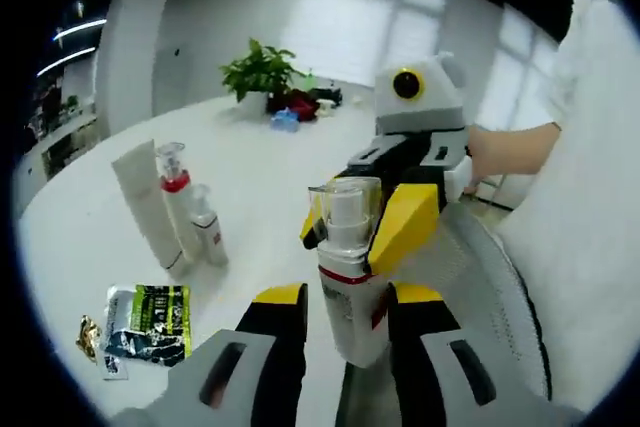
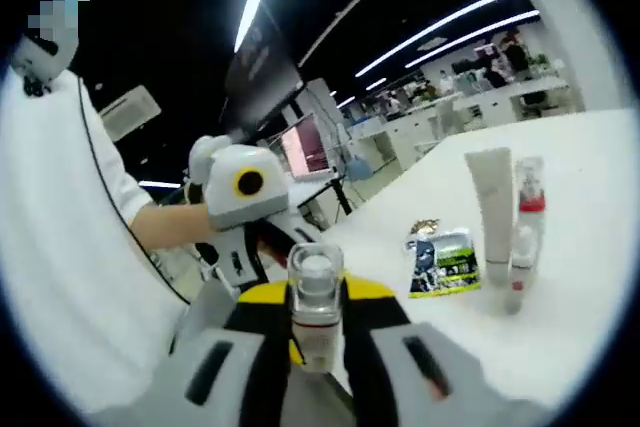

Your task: Arrange the skincare products in the storage area until every visible bottle or jar stands upright without overlapping.

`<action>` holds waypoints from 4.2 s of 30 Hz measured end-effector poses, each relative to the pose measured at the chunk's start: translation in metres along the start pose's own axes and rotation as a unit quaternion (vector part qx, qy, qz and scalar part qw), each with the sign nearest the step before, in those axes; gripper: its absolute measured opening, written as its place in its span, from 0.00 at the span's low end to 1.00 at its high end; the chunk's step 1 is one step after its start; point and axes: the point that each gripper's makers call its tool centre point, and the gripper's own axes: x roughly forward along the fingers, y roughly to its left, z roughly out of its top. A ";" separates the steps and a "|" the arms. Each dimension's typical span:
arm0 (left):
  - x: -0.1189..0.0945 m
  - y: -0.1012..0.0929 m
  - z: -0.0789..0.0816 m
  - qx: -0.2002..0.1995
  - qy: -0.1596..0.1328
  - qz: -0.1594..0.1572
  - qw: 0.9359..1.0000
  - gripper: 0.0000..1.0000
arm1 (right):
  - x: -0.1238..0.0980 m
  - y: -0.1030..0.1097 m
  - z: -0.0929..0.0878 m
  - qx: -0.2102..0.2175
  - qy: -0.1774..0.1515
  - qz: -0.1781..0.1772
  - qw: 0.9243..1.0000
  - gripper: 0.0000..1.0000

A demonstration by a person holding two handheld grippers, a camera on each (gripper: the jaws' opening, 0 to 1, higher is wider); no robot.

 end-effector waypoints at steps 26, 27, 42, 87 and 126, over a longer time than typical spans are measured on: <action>0.012 0.012 -0.007 0.108 0.078 -0.004 0.991 0.18 | 0.001 -0.008 -0.011 -0.101 0.094 0.048 0.989 0.18; 0.013 0.014 -0.007 0.103 0.074 0.002 0.992 0.18 | 0.002 -0.010 -0.011 -0.099 0.091 0.041 0.990 0.18; 0.040 0.047 -0.030 0.076 0.065 0.075 0.992 0.18 | 0.000 -0.047 -0.041 -0.059 0.101 -0.072 0.991 0.21; 0.068 0.099 -0.055 0.076 0.052 0.083 0.992 0.18 | -0.048 -0.101 -0.074 0.022 0.088 -0.220 0.971 0.66; 0.080 0.198 -0.026 0.089 0.075 0.117 0.986 0.19 | -0.068 -0.116 -0.075 0.037 0.084 -0.264 0.960 0.75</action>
